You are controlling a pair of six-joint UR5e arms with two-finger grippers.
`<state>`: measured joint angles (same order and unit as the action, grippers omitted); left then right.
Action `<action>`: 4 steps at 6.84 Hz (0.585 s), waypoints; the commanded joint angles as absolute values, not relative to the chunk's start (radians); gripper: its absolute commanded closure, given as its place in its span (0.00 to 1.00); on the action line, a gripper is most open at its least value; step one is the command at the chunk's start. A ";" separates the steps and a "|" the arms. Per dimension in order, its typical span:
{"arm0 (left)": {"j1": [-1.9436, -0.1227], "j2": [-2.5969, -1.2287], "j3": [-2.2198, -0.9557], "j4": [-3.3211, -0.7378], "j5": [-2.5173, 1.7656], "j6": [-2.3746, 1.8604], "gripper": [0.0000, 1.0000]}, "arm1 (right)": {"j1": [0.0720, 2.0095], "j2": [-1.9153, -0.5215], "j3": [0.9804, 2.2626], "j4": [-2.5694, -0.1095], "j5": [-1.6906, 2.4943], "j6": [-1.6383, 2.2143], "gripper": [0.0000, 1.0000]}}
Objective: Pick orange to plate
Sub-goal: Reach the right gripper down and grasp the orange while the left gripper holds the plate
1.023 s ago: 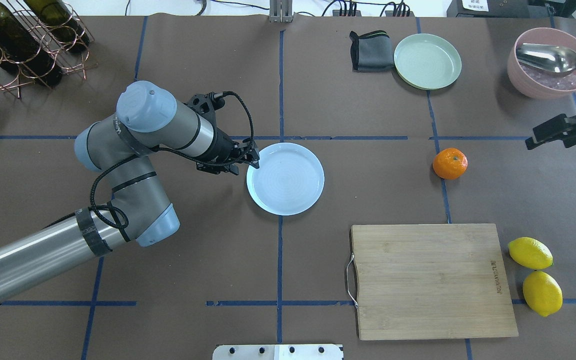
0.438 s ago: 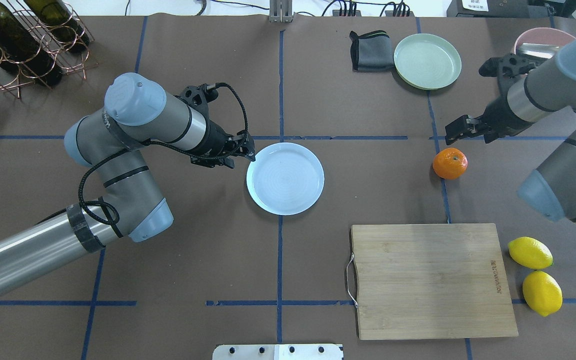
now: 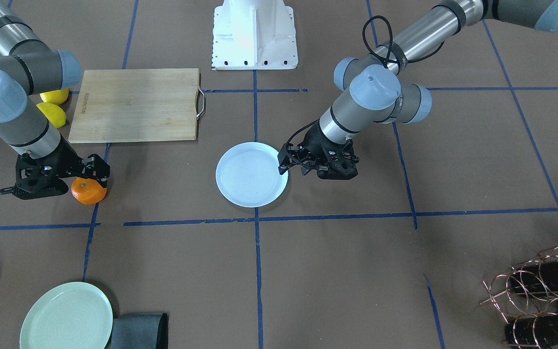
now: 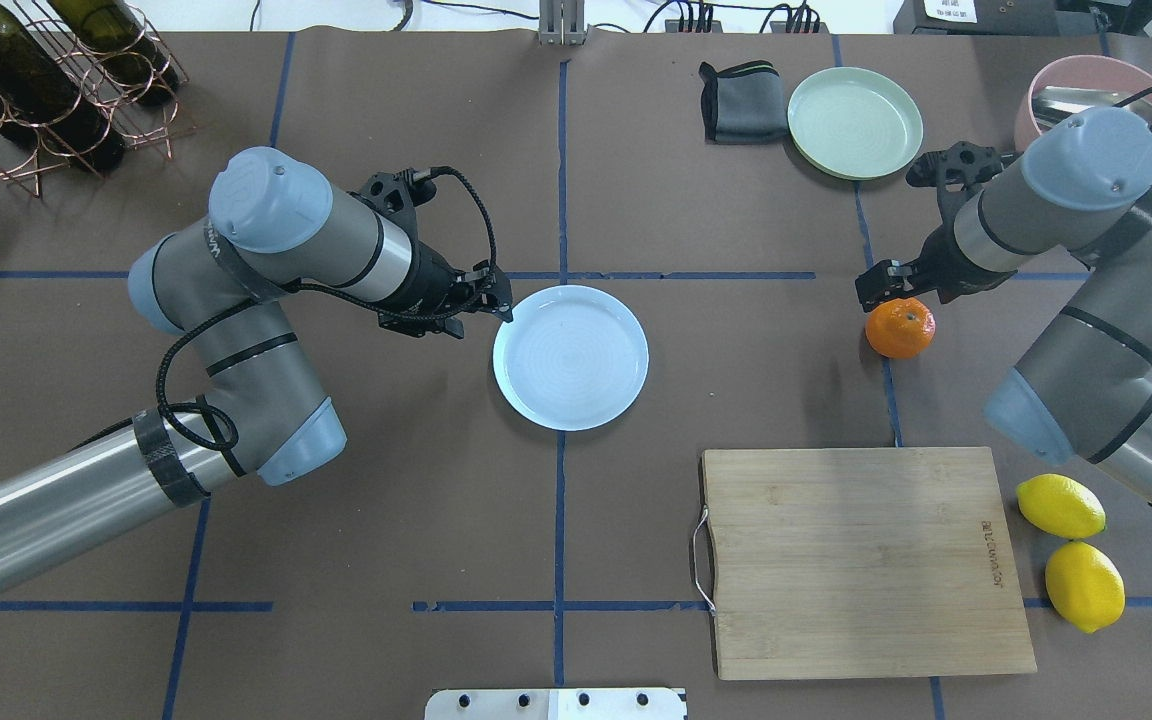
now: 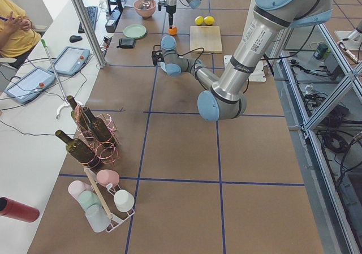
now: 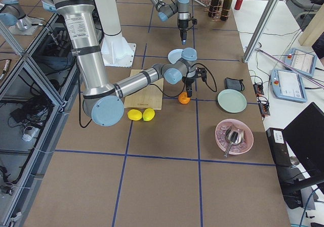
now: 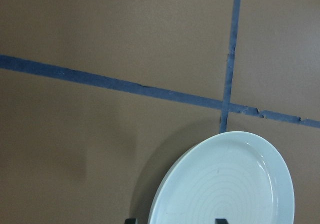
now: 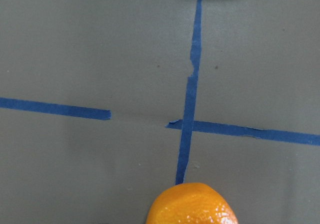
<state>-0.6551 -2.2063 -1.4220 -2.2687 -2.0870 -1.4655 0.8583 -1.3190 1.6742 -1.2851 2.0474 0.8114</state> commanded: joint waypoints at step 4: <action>-0.653 -2.201 -1.422 -2.269 -2.086 -1.465 0.30 | 0.831 -1.316 1.621 -1.285 2.036 0.811 0.00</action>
